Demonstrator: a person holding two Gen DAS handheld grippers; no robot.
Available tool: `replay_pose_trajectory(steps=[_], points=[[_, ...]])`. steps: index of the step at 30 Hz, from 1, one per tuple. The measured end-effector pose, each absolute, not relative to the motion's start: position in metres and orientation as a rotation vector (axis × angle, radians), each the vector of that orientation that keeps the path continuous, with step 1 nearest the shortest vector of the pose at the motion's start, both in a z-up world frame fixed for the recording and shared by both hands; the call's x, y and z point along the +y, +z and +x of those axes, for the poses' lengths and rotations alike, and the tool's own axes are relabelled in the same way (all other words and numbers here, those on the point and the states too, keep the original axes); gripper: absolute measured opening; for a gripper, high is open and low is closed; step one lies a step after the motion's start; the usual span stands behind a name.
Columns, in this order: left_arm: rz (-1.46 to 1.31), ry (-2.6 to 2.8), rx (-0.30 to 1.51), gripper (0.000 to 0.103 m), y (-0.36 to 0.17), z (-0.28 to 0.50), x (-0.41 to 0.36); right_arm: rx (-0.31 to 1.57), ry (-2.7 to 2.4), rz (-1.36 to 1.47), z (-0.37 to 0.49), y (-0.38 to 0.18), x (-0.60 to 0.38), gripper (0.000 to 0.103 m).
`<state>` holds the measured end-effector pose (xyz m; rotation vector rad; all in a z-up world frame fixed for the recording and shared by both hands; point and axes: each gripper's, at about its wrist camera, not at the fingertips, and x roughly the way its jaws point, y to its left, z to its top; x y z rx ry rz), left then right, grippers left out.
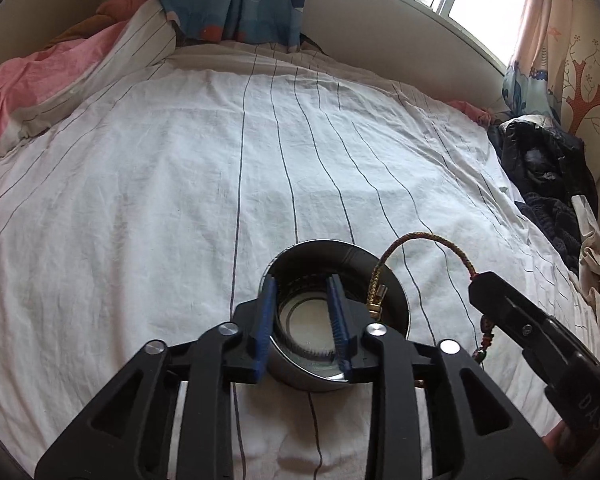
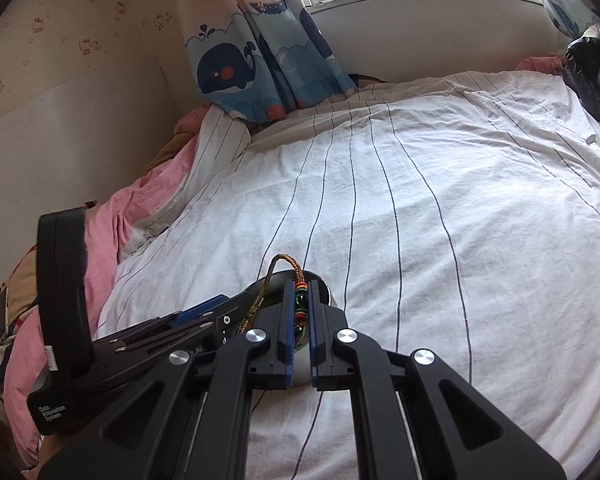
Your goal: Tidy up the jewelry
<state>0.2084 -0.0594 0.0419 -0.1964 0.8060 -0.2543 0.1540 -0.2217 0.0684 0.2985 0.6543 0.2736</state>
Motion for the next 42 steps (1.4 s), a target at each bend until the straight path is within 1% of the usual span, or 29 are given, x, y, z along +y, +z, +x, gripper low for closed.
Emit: replay_pose_trajectory(steps=[2, 5, 6, 7, 8, 12, 16, 18, 21, 25, 28, 32, 38, 40, 42], points=[[-0.181, -0.231, 0.791, 0.042, 0.046, 0.201, -0.054, 0.673, 0.288, 0.305, 0.16, 0.063, -0.217, 0.007], [-0.17, -0.218, 0.779, 0.043, 0.054, 0.186, -0.041, 0.734, 0.318, 0.293, 0.171, 0.052, -0.206, 0.008], [-0.167, -0.214, 0.775, 0.043, 0.057, 0.18, -0.037, 0.753, 0.306, 0.278, 0.172, 0.049, -0.203, 0.014], [-0.163, -0.212, 0.772, 0.043, 0.059, 0.174, -0.033, 0.762, 0.29, 0.27, 0.172, 0.046, -0.202, 0.035], [-0.16, -0.211, 0.771, 0.044, 0.061, 0.167, -0.029, 0.755, 0.275, 0.276, 0.169, 0.046, -0.204, 0.043], [-0.139, -0.238, 0.789, 0.045, 0.064, 0.139, -0.02, 0.737, 0.265, 0.281, 0.141, 0.06, -0.214, 0.043], [-0.084, -0.297, 0.824, 0.045, 0.056, 0.104, -0.017, 0.745, 0.289, 0.258, 0.089, 0.073, -0.227, 0.043], [-0.066, -0.343, 0.839, 0.045, 0.051, 0.086, -0.018, 0.761, 0.289, 0.234, 0.062, 0.069, -0.232, 0.043], [-0.028, -0.437, 0.814, 0.045, 0.045, 0.059, -0.028, 0.799, 0.269, 0.262, 0.038, 0.051, -0.242, 0.043], [0.085, -0.52, 0.809, 0.045, 0.034, 0.04, -0.053, 0.84, 0.297, 0.363, 0.043, 0.038, -0.25, 0.043], [0.179, -0.593, 0.787, 0.045, 0.033, 0.026, -0.071, 0.823, 0.271, 0.334, 0.044, 0.039, -0.25, 0.043], [0.234, -0.626, 0.773, 0.052, 0.034, 0.019, -0.077, 0.833, 0.267, 0.353, 0.046, 0.034, -0.253, 0.044], [0.249, -0.646, 0.797, 0.054, 0.028, 0.021, -0.078, 0.827, 0.277, 0.35, 0.048, 0.035, -0.25, 0.046], [0.252, -0.639, 0.799, 0.054, 0.027, 0.021, -0.077, 0.829, 0.278, 0.351, 0.048, 0.035, -0.25, 0.046], [0.231, -0.607, 0.803, 0.043, 0.027, 0.027, -0.072, 0.828, 0.282, 0.353, 0.048, 0.035, -0.249, 0.046]])
